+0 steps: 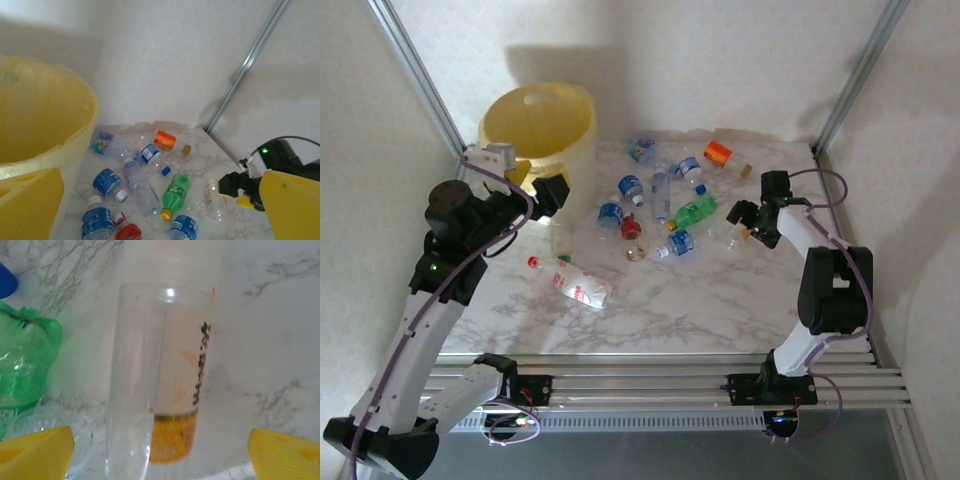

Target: Throw the plastic bottles in the bin

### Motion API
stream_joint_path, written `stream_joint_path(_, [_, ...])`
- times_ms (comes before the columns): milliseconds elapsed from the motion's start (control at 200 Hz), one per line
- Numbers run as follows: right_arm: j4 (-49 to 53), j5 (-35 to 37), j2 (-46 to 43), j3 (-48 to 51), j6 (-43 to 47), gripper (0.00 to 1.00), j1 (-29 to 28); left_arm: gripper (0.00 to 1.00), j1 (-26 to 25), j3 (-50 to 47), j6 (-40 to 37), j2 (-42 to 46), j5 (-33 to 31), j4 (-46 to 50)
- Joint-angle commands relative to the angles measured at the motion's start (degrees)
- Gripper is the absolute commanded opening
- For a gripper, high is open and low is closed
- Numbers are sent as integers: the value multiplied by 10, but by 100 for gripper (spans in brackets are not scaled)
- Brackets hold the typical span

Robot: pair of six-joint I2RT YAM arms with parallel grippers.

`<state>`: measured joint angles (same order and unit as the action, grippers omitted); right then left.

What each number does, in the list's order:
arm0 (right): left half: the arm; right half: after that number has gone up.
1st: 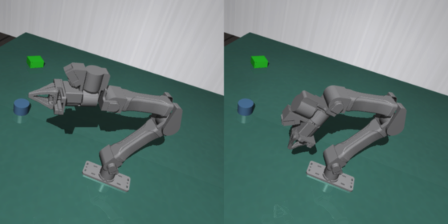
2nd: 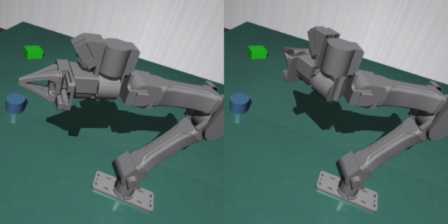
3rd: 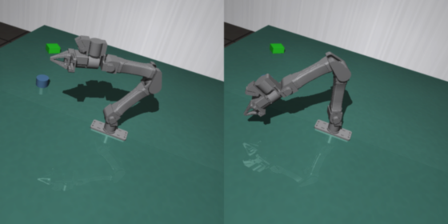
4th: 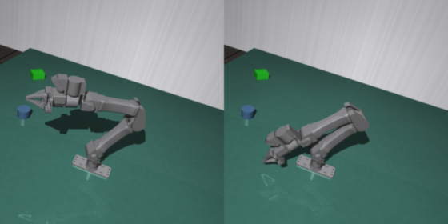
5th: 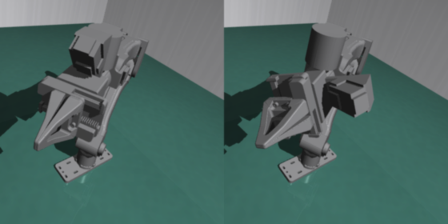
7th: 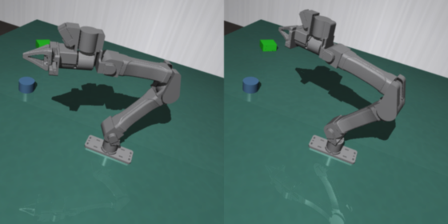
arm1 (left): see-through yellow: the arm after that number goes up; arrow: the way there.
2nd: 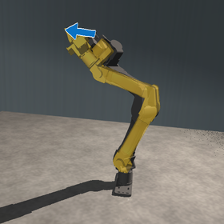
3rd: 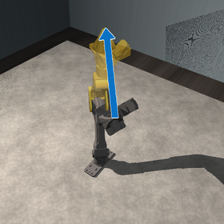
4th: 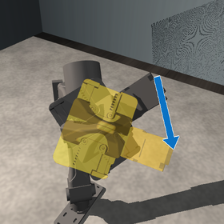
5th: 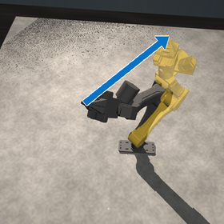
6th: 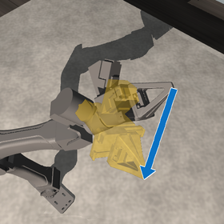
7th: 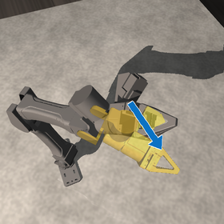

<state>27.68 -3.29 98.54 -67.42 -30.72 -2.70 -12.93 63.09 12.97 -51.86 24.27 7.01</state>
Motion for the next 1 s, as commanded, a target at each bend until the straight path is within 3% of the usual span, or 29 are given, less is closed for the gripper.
stream_joint_path(0, [7,-6,34,-26,-1,87,2,100,-3,-5,-8,10,-3,7])
stream_joint_path(370, [-30,-5,70,5,-12,76,-8,100,-8,-19,0,8,-1,-2])
stream_joint_path(646, [-58,-9,61,50,-14,60,-13,100,-32,-21,5,2,-1,-9])
stream_joint_path(766, [-63,-10,25,76,-14,49,-14,100,-48,-22,10,-4,-4,-18])
stream_joint_path(996, [-121,-41,-132,161,0,42,-53,100,-123,-32,27,-48,-9,-53])
